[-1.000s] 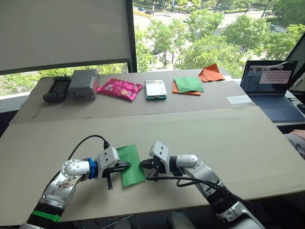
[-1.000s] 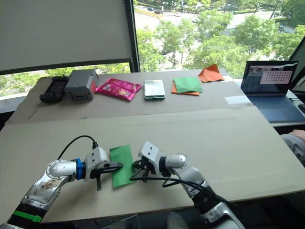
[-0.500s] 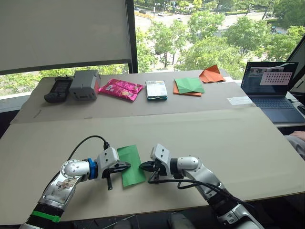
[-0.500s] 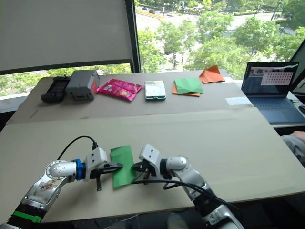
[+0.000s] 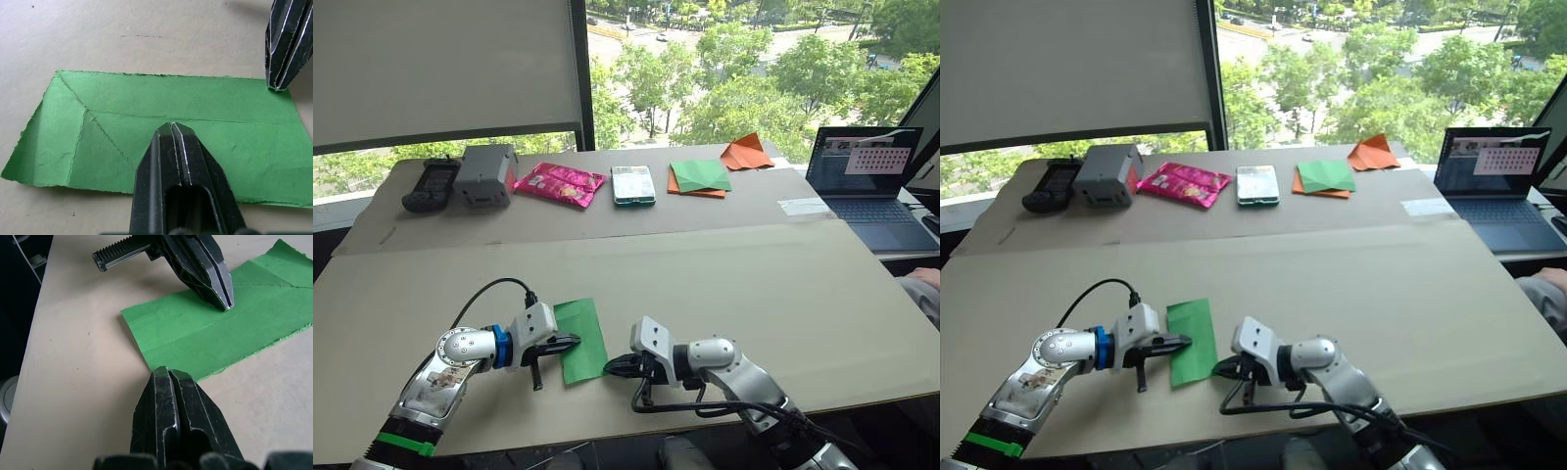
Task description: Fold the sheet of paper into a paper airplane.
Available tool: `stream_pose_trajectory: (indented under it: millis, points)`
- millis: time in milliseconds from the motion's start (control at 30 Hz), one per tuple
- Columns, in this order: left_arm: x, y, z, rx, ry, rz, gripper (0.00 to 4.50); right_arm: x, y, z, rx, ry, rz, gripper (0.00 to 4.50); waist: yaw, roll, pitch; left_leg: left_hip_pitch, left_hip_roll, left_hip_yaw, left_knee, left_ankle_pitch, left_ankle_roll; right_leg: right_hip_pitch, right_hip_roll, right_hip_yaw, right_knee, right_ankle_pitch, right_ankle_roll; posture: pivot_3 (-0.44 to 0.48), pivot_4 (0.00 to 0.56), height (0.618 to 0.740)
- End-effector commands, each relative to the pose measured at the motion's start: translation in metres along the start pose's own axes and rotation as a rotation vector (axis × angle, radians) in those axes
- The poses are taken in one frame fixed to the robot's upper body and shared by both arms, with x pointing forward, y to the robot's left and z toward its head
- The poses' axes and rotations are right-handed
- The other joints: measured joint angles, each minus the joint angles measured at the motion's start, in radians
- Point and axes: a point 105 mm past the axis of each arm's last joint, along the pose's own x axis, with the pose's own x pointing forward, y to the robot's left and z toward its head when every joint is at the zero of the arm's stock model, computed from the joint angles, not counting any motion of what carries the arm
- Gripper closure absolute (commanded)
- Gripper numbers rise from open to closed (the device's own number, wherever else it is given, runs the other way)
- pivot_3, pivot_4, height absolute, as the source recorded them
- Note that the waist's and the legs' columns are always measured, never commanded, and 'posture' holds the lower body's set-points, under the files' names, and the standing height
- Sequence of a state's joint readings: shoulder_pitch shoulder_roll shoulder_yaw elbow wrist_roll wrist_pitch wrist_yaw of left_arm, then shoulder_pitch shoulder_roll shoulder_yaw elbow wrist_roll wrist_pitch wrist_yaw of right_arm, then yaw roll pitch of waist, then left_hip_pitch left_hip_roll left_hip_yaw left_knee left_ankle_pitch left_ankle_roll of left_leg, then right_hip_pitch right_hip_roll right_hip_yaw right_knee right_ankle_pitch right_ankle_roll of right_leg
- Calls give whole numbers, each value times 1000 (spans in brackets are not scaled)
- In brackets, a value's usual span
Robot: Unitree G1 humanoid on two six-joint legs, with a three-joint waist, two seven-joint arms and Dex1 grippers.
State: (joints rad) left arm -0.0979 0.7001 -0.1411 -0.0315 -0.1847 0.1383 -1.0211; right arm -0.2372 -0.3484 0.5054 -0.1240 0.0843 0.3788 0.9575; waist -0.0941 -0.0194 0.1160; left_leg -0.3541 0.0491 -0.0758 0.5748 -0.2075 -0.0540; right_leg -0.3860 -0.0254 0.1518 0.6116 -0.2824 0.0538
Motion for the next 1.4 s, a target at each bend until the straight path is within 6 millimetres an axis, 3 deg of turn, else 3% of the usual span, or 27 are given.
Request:
stream_pose_trajectory:
  millis: [33, 233, 400, 533, 667, 767, 933, 1133, 1333, 1400]
  points:
    - [-1, -3, -15, -27, 64, -12, 4500, 5, 17, -26, 77, 101, 66, 4422, 0, 0, 0, 0, 0, 0, 0, 0, 0, 0, 0, 0, 0, 0, 0, 0, 150, 740]
    - [-1, -3, -14, -26, 58, -12, 4500, -3, 8, -11, 58, 52, 19, 4422, 0, -1, 0, 0, 0, 0, 0, 0, 0, 0, 0, 0, 0, 0, 0, 0, 150, 740]
    - [-9, 7, 8, -9, -27, 33, 4500, -37, -6, 44, 44, -171, -81, 4422, 6, -3, 9, -2, 0, 0, 0, 0, 0, -1, 0, 0, 0, 0, 0, 0, 150, 740]
    - [-34, 17, 34, -81, -142, 76, 4500, -60, -1, 71, 51, -279, -127, 4422, 7, -7, 17, -4, 0, -1, 0, 0, 0, -3, 0, 0, 0, 0, 0, 0, 150, 740]
    - [-59, 23, 43, -189, -186, 108, 4500, -69, 2, 70, 65, -254, -176, 4422, 10, -7, 20, -3, 1, -1, -1, 0, -1, -2, 0, 0, -2, 0, 0, 0, 150, 740]
    - [-63, 23, 26, -185, -116, 119, 4500, -70, 4, 64, 108, -251, -213, 4422, 14, -6, 20, -3, 0, -1, -1, -5, -8, -3, -1, 0, -4, 0, 0, 0, 150, 740]
    - [-44, 11, 18, -167, -85, 55, 4500, -70, 6, 58, 156, -249, -256, 4422, 29, -7, 22, -5, 0, 0, -1, -5, -9, -5, -2, -1, -5, 0, 0, 0, 150, 740]
    - [-30, 10, 10, -141, -65, 45, 4500, -70, 9, 56, 169, -245, -273, 4422, 28, -7, 21, -9, 0, 0, -1, -5, -9, -6, -2, 0, -10, 0, 0, 0, 150, 740]
    - [-13, 10, 39, -143, -184, -1, 4500, -71, 10, 53, 185, -240, -287, 4422, 32, -7, 20, -11, 0, 0, 1, -4, -8, -5, -1, 0, -10, 1, 2, 0, 150, 740]
    - [-8, 12, 58, -149, -243, -21, 4500, -72, 11, 51, 189, -236, -292, 4422, 32, -7, 20, -12, 0, 0, 1, -2, -4, -5, -1, 0, -10, 2, 3, 0, 150, 740]
